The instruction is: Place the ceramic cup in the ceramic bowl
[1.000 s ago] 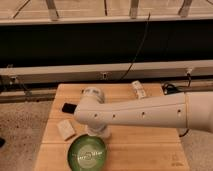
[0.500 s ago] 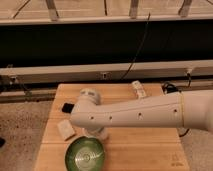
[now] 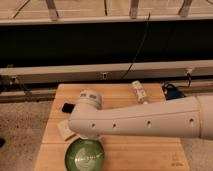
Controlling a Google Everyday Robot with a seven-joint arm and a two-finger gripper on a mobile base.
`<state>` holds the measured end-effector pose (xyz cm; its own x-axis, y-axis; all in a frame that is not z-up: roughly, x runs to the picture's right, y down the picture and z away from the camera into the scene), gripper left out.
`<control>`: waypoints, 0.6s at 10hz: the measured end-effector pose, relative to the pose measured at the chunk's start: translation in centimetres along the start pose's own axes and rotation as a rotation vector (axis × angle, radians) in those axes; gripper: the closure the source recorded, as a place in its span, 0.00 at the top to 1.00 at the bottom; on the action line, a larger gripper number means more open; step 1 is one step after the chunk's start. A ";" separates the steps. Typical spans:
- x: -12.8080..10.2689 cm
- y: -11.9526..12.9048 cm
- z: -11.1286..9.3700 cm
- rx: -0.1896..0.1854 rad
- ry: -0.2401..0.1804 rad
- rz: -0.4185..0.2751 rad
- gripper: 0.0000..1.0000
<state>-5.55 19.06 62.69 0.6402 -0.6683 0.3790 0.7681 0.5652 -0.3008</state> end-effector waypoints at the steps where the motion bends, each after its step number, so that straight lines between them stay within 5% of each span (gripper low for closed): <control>1: -0.7 0.5 -1.1 0.013 -0.003 -0.010 0.01; 3: -2.4 1.7 -2.9 0.022 -0.032 -0.033 0.01; 6: -5.3 3.2 -2.6 0.001 -0.117 -0.098 0.01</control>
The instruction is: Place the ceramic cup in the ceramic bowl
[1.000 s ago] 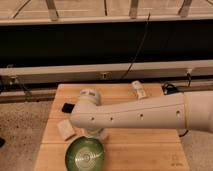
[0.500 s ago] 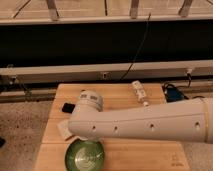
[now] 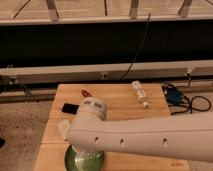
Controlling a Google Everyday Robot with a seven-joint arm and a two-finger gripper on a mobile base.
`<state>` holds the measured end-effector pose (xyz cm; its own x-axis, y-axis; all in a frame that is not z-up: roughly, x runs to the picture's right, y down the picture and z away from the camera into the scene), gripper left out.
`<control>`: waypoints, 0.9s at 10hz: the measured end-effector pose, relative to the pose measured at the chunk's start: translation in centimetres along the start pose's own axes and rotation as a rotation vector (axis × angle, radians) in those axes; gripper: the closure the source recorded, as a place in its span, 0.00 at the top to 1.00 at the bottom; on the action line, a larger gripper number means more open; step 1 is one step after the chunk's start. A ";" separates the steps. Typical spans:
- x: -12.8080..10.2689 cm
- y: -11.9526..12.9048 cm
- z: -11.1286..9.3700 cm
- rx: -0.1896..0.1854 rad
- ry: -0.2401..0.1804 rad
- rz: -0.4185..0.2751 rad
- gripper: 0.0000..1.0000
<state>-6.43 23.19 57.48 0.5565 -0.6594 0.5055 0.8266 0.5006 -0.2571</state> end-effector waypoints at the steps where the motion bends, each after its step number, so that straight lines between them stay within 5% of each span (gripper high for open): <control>1: -0.7 0.0 0.4 -0.001 -0.020 -0.022 0.01; 6: -2.5 -0.9 3.9 0.042 -0.135 -0.109 0.02; 9: -2.5 -1.7 5.4 0.062 -0.146 -0.137 0.27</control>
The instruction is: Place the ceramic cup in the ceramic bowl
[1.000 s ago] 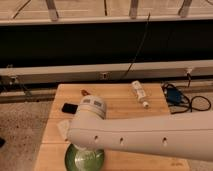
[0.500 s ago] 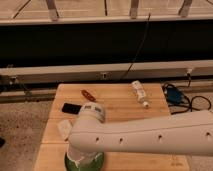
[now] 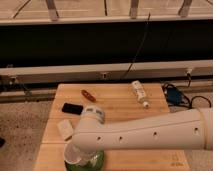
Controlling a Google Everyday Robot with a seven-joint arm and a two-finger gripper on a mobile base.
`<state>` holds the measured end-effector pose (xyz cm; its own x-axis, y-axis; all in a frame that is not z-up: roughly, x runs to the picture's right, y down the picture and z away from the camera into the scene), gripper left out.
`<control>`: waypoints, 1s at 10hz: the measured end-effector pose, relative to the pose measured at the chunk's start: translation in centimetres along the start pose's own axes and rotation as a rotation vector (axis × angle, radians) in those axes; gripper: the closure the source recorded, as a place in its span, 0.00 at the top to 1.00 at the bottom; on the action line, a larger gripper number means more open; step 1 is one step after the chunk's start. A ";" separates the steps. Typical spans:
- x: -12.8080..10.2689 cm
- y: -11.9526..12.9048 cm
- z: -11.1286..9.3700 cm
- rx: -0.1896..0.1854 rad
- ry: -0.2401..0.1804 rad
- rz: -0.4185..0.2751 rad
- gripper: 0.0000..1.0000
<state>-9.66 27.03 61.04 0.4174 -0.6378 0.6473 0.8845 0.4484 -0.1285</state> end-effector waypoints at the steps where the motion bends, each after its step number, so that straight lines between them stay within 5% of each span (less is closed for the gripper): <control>1: 0.2 -0.1 0.2 0.004 -0.001 0.000 0.36; 3: 0.8 -0.2 0.5 0.013 0.003 0.008 0.59; 6: 1.6 0.0 0.3 0.026 0.021 0.033 0.80; 10: 3.0 0.6 -0.4 0.035 0.040 0.068 0.80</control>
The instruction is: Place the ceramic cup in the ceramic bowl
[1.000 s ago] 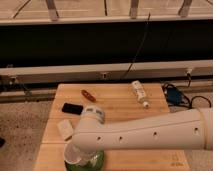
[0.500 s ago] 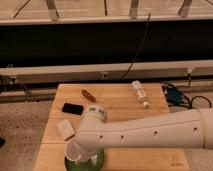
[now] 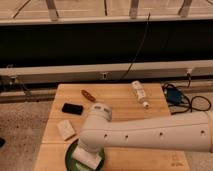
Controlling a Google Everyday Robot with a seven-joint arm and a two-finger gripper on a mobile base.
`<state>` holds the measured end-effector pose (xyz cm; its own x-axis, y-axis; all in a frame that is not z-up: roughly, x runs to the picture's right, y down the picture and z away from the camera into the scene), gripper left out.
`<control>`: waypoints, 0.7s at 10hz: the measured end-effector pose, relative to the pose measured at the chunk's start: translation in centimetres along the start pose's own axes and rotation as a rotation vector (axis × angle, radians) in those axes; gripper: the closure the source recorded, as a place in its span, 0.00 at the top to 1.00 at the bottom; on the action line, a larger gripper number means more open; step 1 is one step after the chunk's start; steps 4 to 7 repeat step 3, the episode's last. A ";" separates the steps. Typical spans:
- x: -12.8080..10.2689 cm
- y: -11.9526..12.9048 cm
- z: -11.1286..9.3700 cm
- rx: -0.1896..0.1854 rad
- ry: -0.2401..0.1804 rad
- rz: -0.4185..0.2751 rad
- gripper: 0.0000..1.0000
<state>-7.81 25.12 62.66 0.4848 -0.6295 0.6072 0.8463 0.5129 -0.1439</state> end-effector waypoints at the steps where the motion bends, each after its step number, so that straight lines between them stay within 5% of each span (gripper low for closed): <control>1: 0.3 0.2 0.1 -0.001 -0.003 -0.001 0.80; 7: 0.6 -0.4 0.6 0.003 -0.008 -0.010 0.80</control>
